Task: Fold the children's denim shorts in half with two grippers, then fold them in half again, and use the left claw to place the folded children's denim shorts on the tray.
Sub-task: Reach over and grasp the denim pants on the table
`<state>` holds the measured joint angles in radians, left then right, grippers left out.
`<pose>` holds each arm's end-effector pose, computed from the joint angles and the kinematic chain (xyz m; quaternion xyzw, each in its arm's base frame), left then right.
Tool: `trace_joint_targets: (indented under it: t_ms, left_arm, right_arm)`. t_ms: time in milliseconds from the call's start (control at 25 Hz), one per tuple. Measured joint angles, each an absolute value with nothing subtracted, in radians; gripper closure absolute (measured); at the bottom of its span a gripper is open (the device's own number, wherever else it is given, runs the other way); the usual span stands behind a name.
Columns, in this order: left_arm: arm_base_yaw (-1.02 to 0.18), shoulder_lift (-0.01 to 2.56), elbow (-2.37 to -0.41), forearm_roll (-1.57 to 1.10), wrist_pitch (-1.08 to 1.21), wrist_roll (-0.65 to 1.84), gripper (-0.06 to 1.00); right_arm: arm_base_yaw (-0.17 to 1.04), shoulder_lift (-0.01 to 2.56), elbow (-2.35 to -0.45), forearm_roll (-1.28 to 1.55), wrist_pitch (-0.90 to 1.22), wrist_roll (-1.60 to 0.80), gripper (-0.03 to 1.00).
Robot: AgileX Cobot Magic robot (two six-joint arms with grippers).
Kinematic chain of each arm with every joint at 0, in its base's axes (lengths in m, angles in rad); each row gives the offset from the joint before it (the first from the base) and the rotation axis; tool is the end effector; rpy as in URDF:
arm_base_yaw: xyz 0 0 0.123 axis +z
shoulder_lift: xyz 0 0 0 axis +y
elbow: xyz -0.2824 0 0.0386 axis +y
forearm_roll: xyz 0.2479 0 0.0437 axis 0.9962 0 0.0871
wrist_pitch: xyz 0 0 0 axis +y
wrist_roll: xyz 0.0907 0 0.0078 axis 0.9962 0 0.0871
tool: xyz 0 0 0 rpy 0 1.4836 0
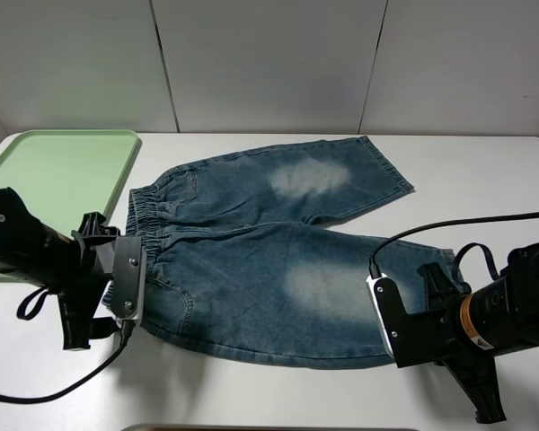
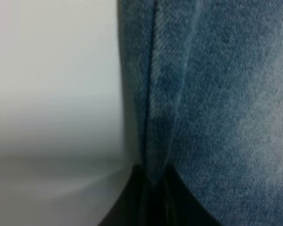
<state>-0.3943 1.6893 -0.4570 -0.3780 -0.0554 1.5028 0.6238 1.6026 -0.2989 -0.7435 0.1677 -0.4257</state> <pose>0.2195 -0.0894 0.0986 0.6675 0.7061 0.0937 0.2172 0.1487 0.0942 0.0884 -0.7685 0.6270 -0.0847 0.0956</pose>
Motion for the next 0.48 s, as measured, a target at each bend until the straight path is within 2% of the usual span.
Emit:
trace_joint_targets:
  t_ms: [480]
  left_arm:
    - [-0.395,1.696,-0.457,-0.38,-0.101,1.506,0.1]
  right_arm:
    - [0.624,1.604,-0.299,-0.746,0.119,-0.42,0.97]
